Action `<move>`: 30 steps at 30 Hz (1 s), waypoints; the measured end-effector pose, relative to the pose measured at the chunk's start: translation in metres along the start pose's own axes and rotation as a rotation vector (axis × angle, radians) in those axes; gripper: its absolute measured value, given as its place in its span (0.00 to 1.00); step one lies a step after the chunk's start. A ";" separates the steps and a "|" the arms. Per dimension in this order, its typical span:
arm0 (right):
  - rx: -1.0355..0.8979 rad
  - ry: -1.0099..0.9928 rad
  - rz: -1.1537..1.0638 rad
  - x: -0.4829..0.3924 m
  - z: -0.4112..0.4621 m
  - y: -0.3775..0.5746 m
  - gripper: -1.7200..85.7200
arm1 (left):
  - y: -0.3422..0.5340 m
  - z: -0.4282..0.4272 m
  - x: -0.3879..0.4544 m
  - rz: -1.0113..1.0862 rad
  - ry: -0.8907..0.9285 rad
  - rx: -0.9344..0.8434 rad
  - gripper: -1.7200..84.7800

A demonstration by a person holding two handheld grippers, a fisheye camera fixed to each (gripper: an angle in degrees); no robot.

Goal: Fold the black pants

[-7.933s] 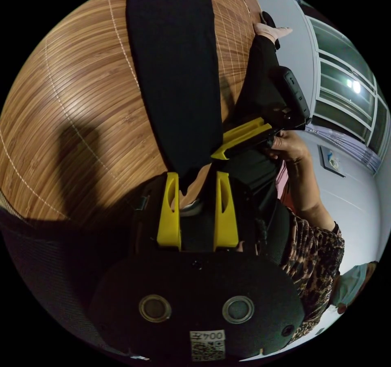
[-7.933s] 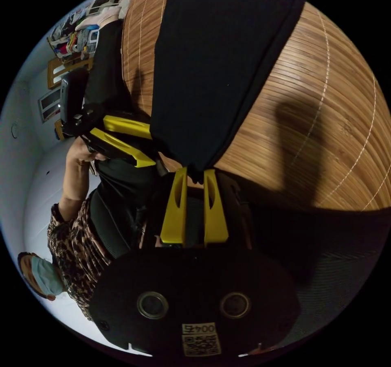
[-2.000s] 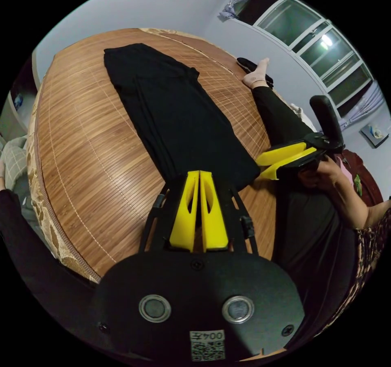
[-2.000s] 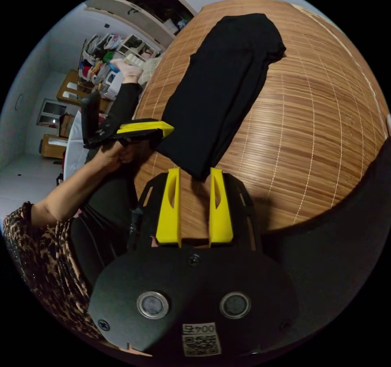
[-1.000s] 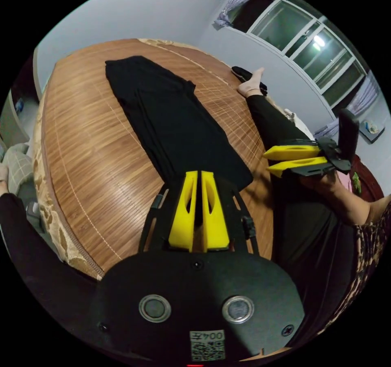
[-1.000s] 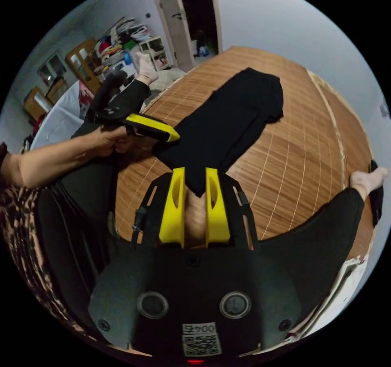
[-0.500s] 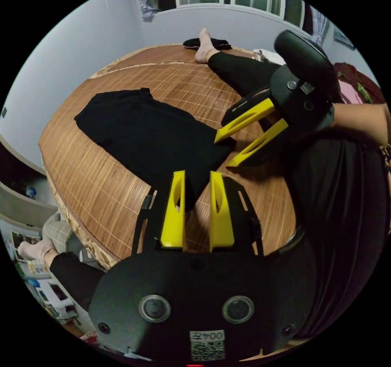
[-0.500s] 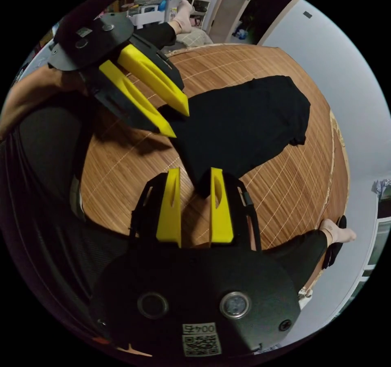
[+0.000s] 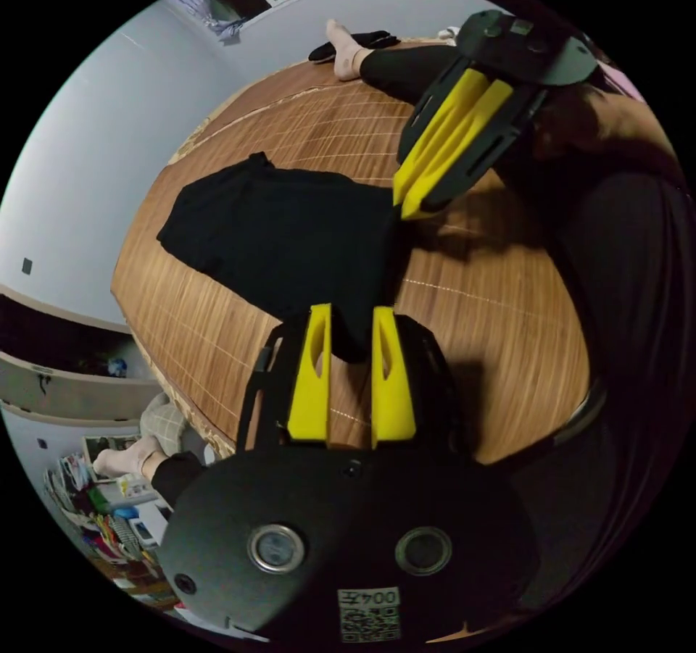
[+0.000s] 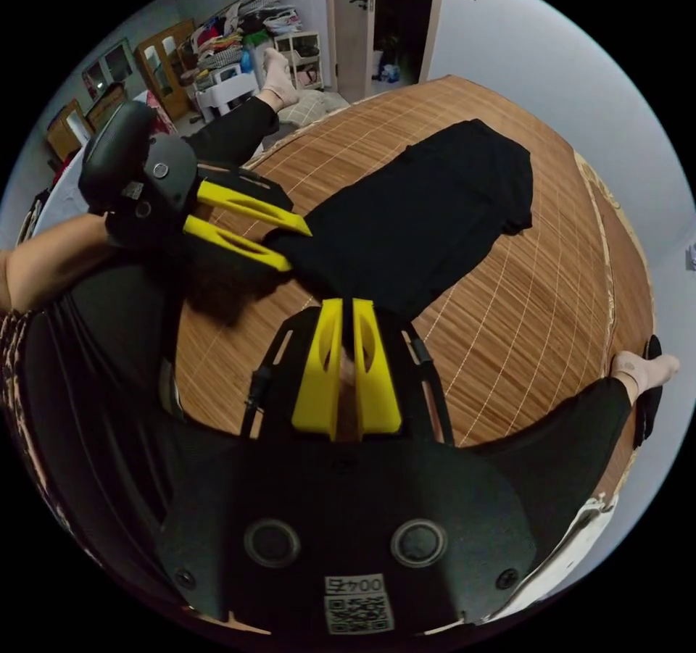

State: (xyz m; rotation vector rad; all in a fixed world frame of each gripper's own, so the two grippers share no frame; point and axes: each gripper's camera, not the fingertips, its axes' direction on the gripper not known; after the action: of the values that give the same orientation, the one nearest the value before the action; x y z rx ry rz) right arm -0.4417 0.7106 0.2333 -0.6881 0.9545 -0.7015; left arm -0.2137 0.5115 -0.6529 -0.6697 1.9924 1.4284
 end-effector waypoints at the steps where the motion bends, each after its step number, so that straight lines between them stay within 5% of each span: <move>1: -0.001 0.011 -0.010 -0.005 -0.003 0.001 0.06 | -0.001 -0.003 -0.003 -0.017 0.010 0.010 0.09; 10: 0.050 0.223 -0.124 -0.054 -0.030 0.012 0.17 | -0.011 -0.028 -0.029 -0.109 0.069 0.068 0.05; 17: -0.079 0.480 -0.228 -0.080 -0.018 0.004 0.14 | -0.020 -0.038 -0.057 -0.159 0.112 0.091 0.04; 30: 0.012 0.327 -0.287 -0.074 -0.131 0.022 0.06 | -0.026 -0.105 -0.112 -0.227 0.344 0.127 0.04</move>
State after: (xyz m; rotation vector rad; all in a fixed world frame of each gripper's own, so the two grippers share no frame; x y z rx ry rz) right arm -0.5834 0.7542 0.1980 -0.7201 1.1605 -1.0963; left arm -0.1350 0.4104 -0.5639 -1.1054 2.1581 1.0991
